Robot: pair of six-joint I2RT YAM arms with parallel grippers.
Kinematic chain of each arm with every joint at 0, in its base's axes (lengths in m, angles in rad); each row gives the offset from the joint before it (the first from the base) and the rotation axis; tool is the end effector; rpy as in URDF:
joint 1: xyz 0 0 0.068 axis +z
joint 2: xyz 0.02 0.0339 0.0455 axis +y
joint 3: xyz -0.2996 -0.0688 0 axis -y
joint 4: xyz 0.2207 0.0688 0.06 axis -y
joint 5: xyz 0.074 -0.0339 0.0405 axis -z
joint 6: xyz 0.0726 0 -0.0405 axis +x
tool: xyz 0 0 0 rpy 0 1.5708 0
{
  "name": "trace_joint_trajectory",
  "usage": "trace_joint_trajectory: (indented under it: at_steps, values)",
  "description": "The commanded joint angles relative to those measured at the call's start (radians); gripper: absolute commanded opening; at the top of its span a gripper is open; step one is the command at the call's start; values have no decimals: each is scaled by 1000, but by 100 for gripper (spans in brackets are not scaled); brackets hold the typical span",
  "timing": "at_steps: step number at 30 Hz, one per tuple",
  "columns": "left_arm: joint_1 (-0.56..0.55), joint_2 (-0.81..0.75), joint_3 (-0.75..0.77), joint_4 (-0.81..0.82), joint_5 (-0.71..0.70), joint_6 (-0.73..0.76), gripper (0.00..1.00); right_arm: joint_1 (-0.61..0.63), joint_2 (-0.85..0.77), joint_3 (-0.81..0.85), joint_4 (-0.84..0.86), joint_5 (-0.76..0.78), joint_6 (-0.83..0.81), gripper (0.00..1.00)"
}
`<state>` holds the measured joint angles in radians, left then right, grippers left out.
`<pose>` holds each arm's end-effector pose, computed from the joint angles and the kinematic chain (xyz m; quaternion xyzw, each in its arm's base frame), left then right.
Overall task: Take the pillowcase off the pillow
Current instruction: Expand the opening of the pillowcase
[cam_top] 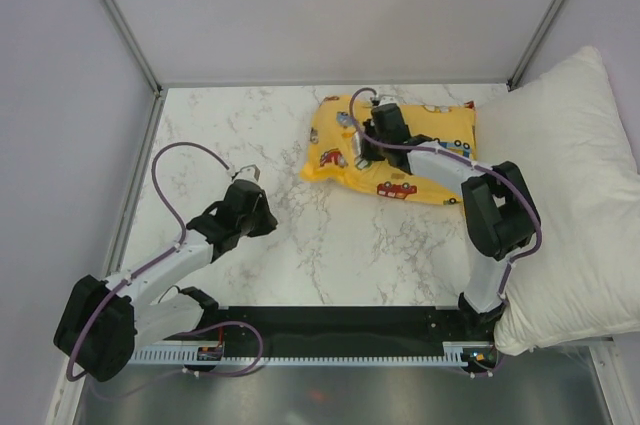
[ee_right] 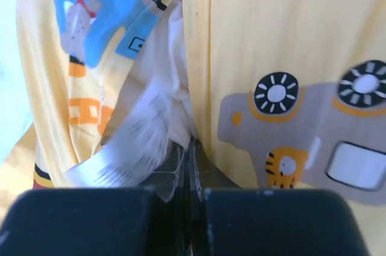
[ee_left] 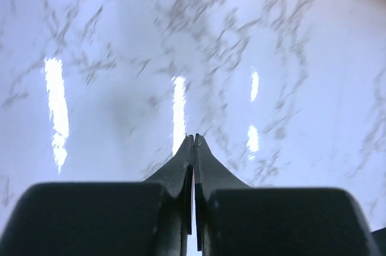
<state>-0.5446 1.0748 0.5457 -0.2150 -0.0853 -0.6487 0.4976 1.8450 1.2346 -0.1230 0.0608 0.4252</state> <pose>0.1793 -0.1014 0.2183 -0.0647 0.9128 -0.1932 0.3539 0.3757 0.1991 0.2265 -0.0207 0.9130 0.1561 0.3762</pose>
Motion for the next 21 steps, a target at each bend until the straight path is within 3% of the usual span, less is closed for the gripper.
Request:
trace_joint_trajectory:
  at_steps: [1,5,8,14,17,18,21]
  values:
    - [6,-18,-26,-153,-51,34,2,-194,42,14,-170,401,-121,0]
    - [5,14,6,-127,-27,23,2,-189,28,35,-176,372,-154,0]
    - [-50,69,114,-107,-65,27,2,-157,22,14,-168,355,-164,0]
    - [-155,174,304,77,-34,49,2,-79,-65,-136,-58,234,-91,0]
    - [-175,229,341,189,-36,21,25,-41,-107,-191,-17,212,-48,0]
    - [-175,273,355,201,-42,15,38,-21,-122,-201,-1,211,-39,0]
    - [-176,356,425,210,-15,-8,48,11,-147,-227,11,212,-16,0]
